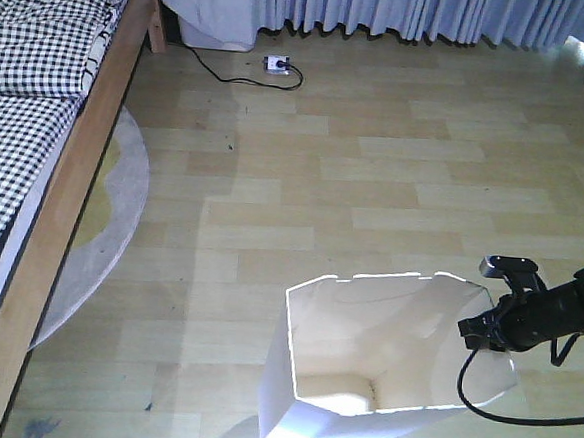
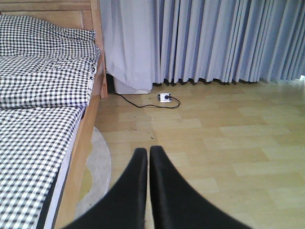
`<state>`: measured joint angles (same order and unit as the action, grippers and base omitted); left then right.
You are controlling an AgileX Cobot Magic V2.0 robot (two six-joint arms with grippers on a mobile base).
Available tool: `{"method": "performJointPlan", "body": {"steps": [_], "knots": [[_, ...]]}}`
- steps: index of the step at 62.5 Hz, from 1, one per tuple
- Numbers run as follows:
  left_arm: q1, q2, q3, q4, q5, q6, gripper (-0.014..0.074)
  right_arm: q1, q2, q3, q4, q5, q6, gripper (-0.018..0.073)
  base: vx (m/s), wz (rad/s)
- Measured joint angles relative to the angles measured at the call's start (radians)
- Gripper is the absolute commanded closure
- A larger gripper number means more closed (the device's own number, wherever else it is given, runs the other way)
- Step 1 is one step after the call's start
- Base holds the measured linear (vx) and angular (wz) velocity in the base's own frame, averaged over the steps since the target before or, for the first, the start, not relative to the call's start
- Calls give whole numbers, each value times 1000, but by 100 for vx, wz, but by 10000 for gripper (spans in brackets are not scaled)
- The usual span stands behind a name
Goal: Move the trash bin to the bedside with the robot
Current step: 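Keep gripping the bin while the base drives toward the bed and curtains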
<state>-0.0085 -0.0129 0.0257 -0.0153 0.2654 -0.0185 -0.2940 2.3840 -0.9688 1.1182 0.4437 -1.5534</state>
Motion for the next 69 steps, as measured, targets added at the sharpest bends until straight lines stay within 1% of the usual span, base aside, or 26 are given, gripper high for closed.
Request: {"method": "performJointPlan", "body": {"steps": [69], "knots": [[0,0,0,0,0,0,602,0,0,0,0,0,0,564,25,4]]}}
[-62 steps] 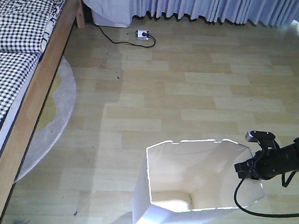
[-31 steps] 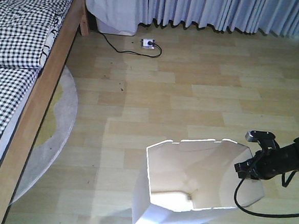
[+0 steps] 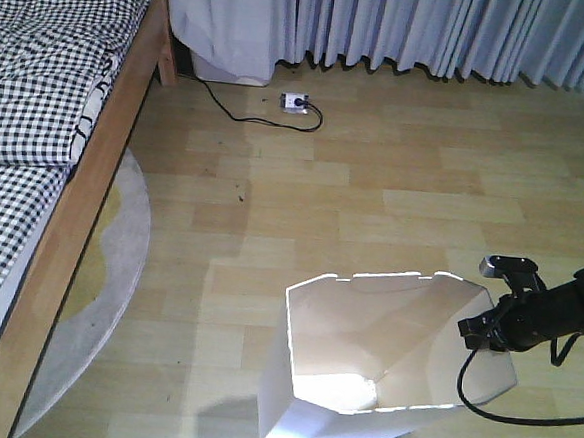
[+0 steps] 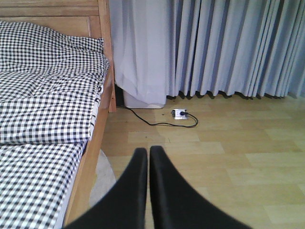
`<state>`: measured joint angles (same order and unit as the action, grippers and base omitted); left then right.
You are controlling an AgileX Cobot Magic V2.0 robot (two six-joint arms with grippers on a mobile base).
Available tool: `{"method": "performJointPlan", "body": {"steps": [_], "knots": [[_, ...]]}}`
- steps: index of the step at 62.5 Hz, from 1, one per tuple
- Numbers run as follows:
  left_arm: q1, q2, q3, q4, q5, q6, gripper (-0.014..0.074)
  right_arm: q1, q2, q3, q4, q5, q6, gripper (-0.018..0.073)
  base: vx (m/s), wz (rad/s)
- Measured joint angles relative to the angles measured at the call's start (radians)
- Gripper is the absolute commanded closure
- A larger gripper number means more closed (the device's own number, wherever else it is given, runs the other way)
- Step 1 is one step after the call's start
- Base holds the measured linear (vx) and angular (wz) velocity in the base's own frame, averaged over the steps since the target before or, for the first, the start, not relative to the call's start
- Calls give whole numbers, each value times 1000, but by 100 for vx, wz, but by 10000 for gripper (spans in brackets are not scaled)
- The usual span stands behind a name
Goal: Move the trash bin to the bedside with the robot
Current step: 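Keep gripping the bin while the base drives toward the bed and curtains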
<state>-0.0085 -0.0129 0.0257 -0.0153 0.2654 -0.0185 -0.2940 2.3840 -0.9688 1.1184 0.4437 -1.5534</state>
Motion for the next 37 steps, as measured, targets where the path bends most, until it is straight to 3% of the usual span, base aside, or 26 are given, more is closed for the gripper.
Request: {"method": "performJointPlan", "body": {"steps": [37], "knots": [[0,0,0,0,0,0,602,0,0,0,0,1,0,564,24,1]]}}
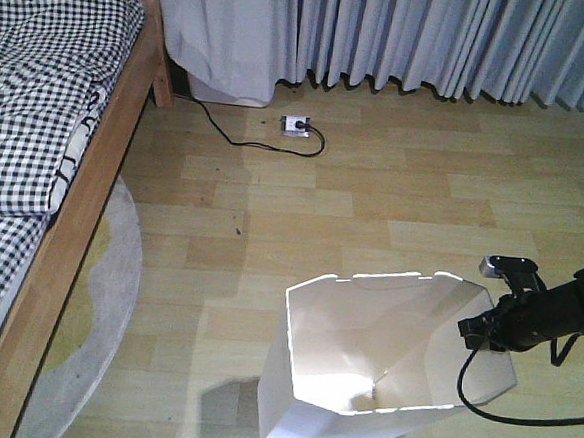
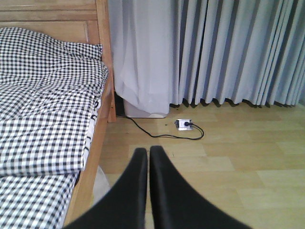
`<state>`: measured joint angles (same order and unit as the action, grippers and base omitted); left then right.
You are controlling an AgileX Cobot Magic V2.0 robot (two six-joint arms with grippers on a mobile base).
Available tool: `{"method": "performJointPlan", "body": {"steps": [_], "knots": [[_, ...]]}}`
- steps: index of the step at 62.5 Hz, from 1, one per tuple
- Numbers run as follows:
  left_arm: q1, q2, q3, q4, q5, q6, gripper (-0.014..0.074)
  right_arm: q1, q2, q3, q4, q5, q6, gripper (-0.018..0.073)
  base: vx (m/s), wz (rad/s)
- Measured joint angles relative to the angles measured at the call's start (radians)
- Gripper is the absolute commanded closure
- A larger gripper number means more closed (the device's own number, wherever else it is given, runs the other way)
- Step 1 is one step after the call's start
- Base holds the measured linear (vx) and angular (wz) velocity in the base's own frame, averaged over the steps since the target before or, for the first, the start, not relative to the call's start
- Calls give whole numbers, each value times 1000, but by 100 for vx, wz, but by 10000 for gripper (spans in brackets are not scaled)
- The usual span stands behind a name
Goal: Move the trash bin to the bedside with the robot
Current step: 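Keep gripping the bin while the base drives toward the bed and curtains, then carry the bin with the right gripper up beside the bed frame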
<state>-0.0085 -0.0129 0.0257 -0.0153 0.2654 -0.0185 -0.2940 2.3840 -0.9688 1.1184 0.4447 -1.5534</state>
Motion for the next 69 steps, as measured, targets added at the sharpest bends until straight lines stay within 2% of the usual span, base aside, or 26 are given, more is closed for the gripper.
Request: {"method": "performJointPlan", "body": {"steps": [69], "knots": [[0,0,0,0,0,0,602,0,0,0,0,-1,0,564,24,0]]}}
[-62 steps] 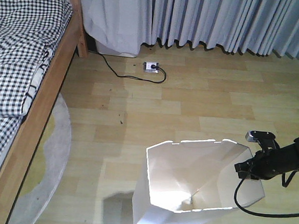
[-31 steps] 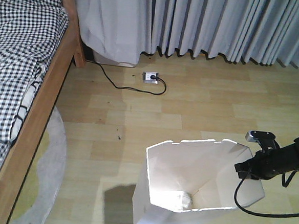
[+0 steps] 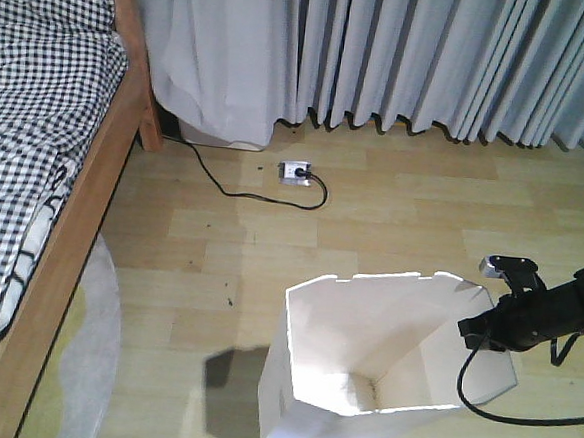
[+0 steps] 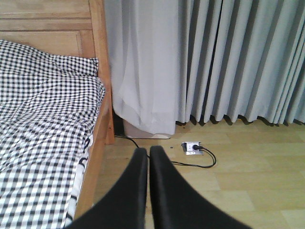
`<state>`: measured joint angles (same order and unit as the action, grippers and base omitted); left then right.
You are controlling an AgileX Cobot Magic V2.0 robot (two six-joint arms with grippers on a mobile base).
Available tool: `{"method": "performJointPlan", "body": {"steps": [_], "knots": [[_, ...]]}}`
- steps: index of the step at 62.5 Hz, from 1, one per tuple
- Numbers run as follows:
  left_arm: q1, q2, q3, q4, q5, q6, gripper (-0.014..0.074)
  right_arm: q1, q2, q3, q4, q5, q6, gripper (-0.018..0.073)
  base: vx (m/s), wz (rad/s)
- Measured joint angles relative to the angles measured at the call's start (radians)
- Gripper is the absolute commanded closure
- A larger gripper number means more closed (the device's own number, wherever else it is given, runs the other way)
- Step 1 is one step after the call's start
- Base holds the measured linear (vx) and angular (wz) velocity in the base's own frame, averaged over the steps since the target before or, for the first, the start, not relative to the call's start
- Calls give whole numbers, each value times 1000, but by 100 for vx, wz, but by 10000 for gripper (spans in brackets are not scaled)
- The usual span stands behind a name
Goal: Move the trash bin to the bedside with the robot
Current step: 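Carry the bin with the right gripper up beside the bed frame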
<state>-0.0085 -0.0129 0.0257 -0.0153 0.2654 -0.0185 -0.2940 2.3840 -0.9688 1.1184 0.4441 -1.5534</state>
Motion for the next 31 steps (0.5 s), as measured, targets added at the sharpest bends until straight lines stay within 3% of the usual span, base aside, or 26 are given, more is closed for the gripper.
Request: {"method": "performJointPlan", "body": {"steps": [31], "knots": [[0,0,0,0,0,0,602,0,0,0,0,-1,0,564,22,-2]]}}
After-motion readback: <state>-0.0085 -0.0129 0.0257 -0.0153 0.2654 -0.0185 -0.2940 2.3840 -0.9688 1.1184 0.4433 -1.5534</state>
